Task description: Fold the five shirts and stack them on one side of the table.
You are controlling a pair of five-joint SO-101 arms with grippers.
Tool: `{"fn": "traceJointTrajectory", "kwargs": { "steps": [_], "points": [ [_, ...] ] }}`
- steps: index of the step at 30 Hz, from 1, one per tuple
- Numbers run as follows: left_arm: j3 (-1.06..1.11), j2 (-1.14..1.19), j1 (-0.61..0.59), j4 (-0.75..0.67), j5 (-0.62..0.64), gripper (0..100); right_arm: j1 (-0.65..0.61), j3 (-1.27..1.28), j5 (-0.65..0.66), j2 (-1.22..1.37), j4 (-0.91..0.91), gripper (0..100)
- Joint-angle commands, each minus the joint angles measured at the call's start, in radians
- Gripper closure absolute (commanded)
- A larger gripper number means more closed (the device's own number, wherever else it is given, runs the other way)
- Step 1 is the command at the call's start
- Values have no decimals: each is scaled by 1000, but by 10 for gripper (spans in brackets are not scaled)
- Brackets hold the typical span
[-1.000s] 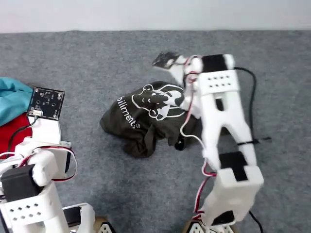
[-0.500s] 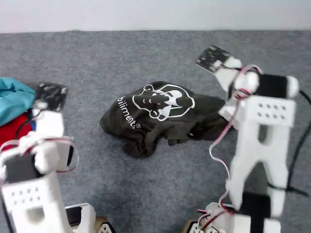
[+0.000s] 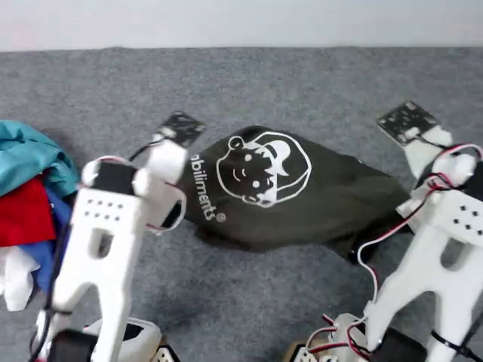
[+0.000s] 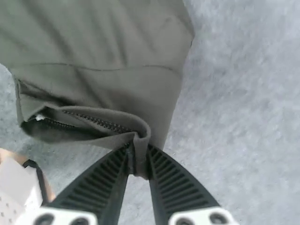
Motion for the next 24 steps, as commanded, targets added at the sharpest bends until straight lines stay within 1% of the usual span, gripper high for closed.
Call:
{"fn": "traceJointTrajectory", "kwargs": {
  "steps": [1, 4, 8, 12, 16, 20, 24],
  "points": [
    [-39, 110, 83, -57, -63, 970, 41, 14, 6, -42, -13, 988],
    [-41, 207, 120, -95, -91, 970, 41, 34, 5, -42, -13, 988],
    [-71, 310, 135, -98, -94, 969, 41, 40, 5, -42, -18, 988],
    [-113, 411, 115, -109, -94, 969, 36, 40, 5, -42, -19, 988],
    [-168, 555, 75, -184, -94, 969, 35, 40, 5, -35, -21, 988],
    [-308, 733, 20, -218, -94, 970, 35, 41, 5, -33, -27, 988],
    [-535, 905, 0, -183, -94, 972, 35, 41, 5, -33, -42, 988]
  ]
}}
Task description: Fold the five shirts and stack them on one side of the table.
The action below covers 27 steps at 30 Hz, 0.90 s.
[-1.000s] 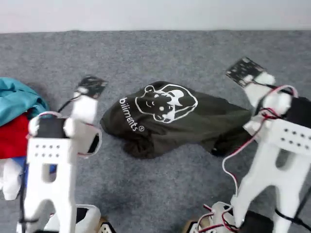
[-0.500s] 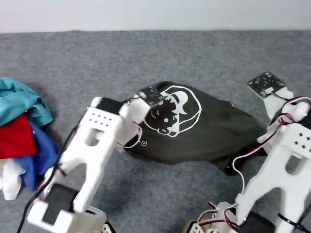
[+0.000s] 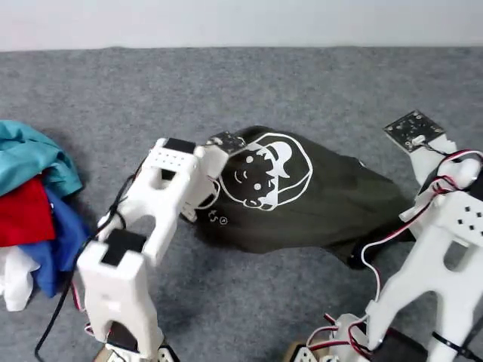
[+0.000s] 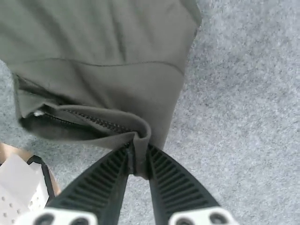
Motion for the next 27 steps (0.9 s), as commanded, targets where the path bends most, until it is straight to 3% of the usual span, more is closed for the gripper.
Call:
{"fn": "traceJointTrajectory", "kwargs": {
  "steps": [1, 10, 16, 22, 27],
  "points": [
    [-236, 121, -17, 15, -12, 972, 13, -5, 5, -33, -16, 988],
    [-871, 379, 11, 121, -5, 974, -2, -5, 5, -33, -15, 988],
    [-1194, 443, 71, 384, -3, 974, -1, -5, -32, -33, -15, 988],
    [-1056, 308, 72, 379, -5, 971, -2, -5, -51, -33, -15, 988],
    [-757, 124, 86, 379, -14, 970, 2, -5, -49, -33, -15, 988]
  ]
}}
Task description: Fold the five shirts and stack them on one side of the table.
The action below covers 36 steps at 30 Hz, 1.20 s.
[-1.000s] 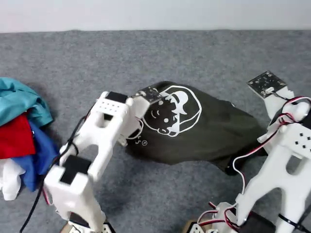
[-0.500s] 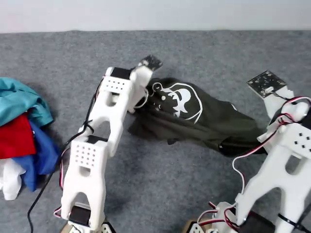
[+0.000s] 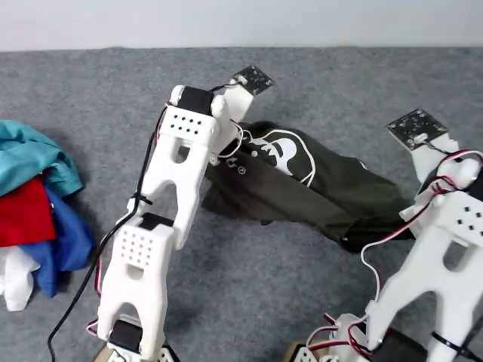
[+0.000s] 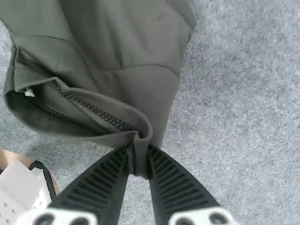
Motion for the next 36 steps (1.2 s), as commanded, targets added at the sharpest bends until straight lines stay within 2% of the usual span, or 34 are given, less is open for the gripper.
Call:
{"fn": "traceJointTrajectory", "kwargs": {
  "steps": [1, 9, 16, 22, 29, 36],
  "points": [
    [216, -209, 12, 32, -25, 970, 2, -5, -12, -33, -13, 988],
    [685, -497, 15, 17, -80, 970, -2, -5, -14, -33, -13, 988],
    [908, -500, 34, -170, -129, 961, -2, -5, -14, -31, -13, 988],
    [928, -500, 40, -307, -127, 858, -4, -5, -14, -31, -13, 988],
    [915, -397, 40, -351, -129, 852, -4, -5, -14, -31, -10, 988],
    [791, -299, 37, -351, -91, 855, -4, -5, -14, -31, -2, 988]
  ]
}}
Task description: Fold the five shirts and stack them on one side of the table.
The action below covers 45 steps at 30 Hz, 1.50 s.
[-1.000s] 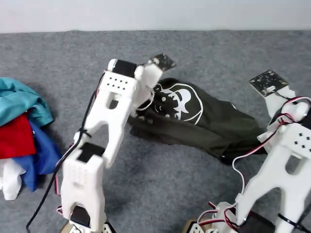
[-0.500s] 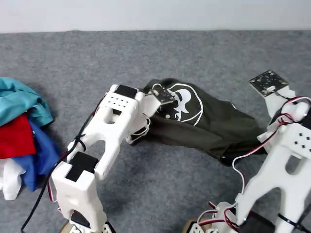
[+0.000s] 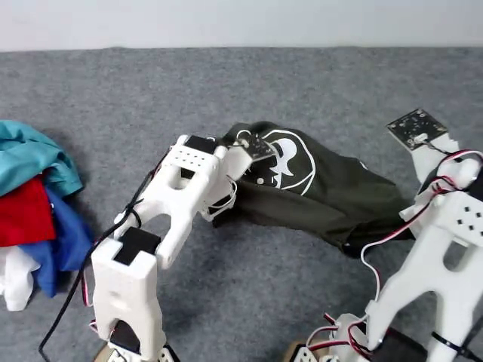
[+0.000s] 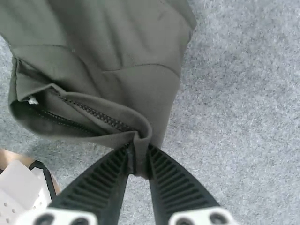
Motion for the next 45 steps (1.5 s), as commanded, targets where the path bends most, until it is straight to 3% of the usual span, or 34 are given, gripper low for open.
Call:
{"fn": "traceJointTrajectory", "kwargs": {
  "steps": [1, 16, 23, 39, 45],
  "points": [
    [-91, 5, 5, -9, 26, 855, -4, -5, -14, -31, -2, 988],
    [-145, 3, 5, 17, 23, 855, -4, -5, -14, -31, -8, 988],
    [-213, -20, 6, 158, -21, 855, -2, -3, -14, -31, -12, 988],
    [-219, 127, 3, 31, -20, 855, -2, -3, -12, -31, -12, 988],
    [-314, 127, 3, 120, -20, 855, -2, -3, -12, -31, -12, 988]
  ]
}}
